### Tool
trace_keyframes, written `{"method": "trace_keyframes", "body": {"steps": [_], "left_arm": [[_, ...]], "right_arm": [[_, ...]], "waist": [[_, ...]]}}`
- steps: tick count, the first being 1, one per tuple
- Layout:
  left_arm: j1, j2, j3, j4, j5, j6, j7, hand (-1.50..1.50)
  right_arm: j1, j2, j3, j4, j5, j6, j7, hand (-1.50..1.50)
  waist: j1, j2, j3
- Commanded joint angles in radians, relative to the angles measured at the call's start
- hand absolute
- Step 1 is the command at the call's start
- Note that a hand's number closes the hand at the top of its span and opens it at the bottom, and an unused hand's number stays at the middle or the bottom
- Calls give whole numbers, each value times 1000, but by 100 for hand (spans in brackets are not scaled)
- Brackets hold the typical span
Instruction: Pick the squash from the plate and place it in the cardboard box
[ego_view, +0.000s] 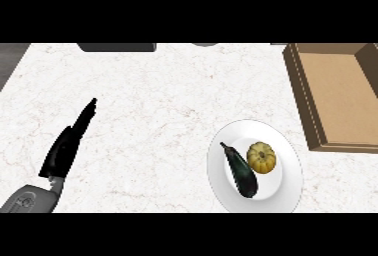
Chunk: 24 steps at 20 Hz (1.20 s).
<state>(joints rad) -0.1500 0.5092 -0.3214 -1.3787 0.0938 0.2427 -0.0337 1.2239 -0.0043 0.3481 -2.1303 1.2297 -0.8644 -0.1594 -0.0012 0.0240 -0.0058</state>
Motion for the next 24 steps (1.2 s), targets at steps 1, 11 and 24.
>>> {"method": "trace_keyframes", "body": {"steps": [1, 11, 24], "left_arm": [[-28, -33, -12, 48, -25, 7, -7, 0], [-36, -6, 44, 66, 1, -67, -11, 0], [20, -69, 108, 125, -56, -120, -100, 0]], "right_arm": [[-9, 4, 69, -57, 203, 86, 215, -150], [-445, 4, 219, 49, 491, 471, 736, -150], [-946, 4, 221, 311, 507, 667, 1013, -150]], "waist": [[1, 1, 1], [10, -16, 4], [5, -24, 6]]}}
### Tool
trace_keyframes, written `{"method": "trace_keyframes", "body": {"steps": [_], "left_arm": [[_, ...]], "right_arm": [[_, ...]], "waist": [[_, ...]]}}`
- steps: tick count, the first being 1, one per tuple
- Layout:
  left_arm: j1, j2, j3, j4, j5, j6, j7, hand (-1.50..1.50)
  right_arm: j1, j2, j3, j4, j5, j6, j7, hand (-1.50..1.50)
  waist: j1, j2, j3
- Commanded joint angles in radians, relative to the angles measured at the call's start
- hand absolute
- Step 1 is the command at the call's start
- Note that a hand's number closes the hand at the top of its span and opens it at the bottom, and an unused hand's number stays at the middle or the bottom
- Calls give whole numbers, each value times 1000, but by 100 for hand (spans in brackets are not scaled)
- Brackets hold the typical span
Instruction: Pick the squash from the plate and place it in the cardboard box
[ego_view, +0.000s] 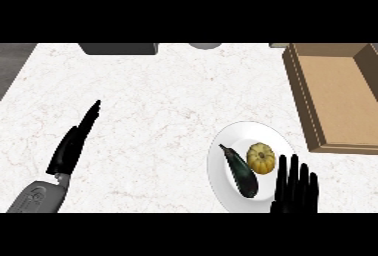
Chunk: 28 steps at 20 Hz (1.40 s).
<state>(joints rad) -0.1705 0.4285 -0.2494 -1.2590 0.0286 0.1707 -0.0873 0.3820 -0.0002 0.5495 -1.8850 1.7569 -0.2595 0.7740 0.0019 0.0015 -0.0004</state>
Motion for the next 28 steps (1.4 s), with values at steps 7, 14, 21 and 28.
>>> {"method": "trace_keyframes", "body": {"steps": [7, 14, 21, 28], "left_arm": [[-13, -59, 59, -7, -86, -35, 32, 0], [64, -40, 118, -128, -99, -96, 66, 0], [7, -102, 156, -51, -146, -136, 55, 0], [26, -111, 193, 2, -172, -135, -25, 0]], "right_arm": [[-254, 0, -24, 175, -89, 89, 122, -150], [-246, -11, -118, 246, -135, 17, 52, -150], [-284, -1, -125, 343, -186, -34, 16, -150], [-286, -1, -111, 399, -191, -87, 41, -150]], "waist": [[-2, -1, 0], [1, -2, 1], [-3, -1, 0], [-3, -1, 0]]}}
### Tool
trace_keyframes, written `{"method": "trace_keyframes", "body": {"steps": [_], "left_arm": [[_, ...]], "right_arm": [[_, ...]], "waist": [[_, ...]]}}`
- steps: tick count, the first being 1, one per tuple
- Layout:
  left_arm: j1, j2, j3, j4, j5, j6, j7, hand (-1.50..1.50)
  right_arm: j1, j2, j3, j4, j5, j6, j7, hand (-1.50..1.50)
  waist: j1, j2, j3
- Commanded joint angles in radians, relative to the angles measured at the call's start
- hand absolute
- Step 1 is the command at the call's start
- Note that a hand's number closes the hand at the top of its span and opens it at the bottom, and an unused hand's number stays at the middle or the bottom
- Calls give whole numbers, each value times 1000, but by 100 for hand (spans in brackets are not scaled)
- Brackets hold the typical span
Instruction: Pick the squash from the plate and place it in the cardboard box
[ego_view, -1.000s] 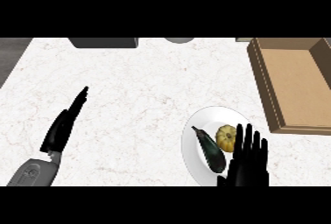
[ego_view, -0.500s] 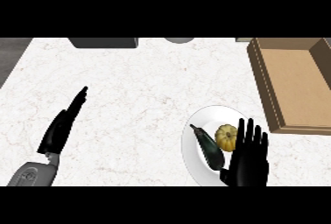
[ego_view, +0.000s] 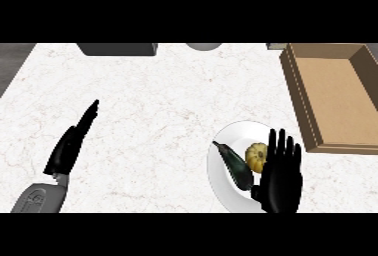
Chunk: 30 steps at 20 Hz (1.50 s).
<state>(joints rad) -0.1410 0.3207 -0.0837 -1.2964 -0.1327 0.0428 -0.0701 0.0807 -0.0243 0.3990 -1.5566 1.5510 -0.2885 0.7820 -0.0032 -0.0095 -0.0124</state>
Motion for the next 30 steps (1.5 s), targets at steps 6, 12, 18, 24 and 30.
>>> {"method": "trace_keyframes", "body": {"steps": [6, 12, 18, 24, 30], "left_arm": [[-41, -77, -20, 47, -70, 45, 6, 0], [42, -24, 11, -96, -37, -8, 53, 0], [-28, -26, 46, -3, -33, -43, 39, 0], [24, -53, 29, -30, -68, -27, 13, 0], [-40, -64, 16, -57, -62, -45, 67, 0]], "right_arm": [[-96, 18, -49, 195, -67, -73, -54, -150], [-127, -36, -44, 226, 79, -94, -31, 150], [-138, -48, -31, 193, 197, -138, 9, 150], [-79, 11, 30, 163, 380, -181, 132, 150], [-198, -89, 45, 144, -6, 40, -274, 150]], "waist": [[2, 12, 13], [12, 9, 13], [2, 9, 12], [3, 8, 12], [34, 18, 14]]}}
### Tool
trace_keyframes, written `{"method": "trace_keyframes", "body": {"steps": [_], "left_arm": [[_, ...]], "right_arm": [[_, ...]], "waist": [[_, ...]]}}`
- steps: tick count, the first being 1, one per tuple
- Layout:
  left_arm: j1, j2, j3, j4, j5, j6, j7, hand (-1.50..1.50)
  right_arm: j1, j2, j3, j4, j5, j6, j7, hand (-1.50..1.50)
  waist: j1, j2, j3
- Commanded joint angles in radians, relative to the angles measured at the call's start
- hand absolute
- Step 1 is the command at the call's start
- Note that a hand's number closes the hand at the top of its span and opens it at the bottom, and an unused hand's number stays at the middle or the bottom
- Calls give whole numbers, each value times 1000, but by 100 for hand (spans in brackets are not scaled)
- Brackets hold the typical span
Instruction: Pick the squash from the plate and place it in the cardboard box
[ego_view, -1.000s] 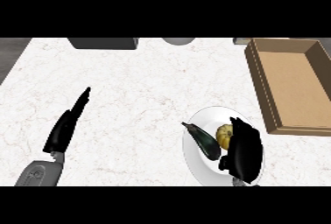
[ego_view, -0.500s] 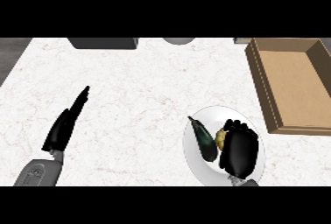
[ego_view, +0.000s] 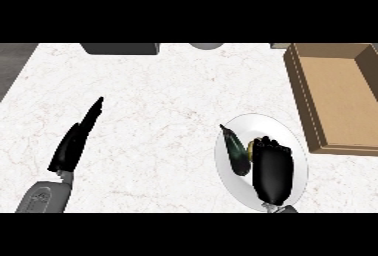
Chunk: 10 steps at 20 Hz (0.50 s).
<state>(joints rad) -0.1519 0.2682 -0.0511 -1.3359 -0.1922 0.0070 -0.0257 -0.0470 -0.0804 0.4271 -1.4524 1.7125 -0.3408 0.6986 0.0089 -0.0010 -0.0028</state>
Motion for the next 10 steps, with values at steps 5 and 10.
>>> {"method": "trace_keyframes", "body": {"steps": [5, 10], "left_arm": [[21, -6, -6, 7, -2, -7, -32, 0], [-15, -2, 30, 50, -16, 9, -35, 0]], "right_arm": [[-185, -110, -41, -39, -438, 347, -458, 150], [-283, -199, -180, -253, -525, 553, -462, 150]], "waist": [[12, 4, 2], [-15, -1, 2]]}}
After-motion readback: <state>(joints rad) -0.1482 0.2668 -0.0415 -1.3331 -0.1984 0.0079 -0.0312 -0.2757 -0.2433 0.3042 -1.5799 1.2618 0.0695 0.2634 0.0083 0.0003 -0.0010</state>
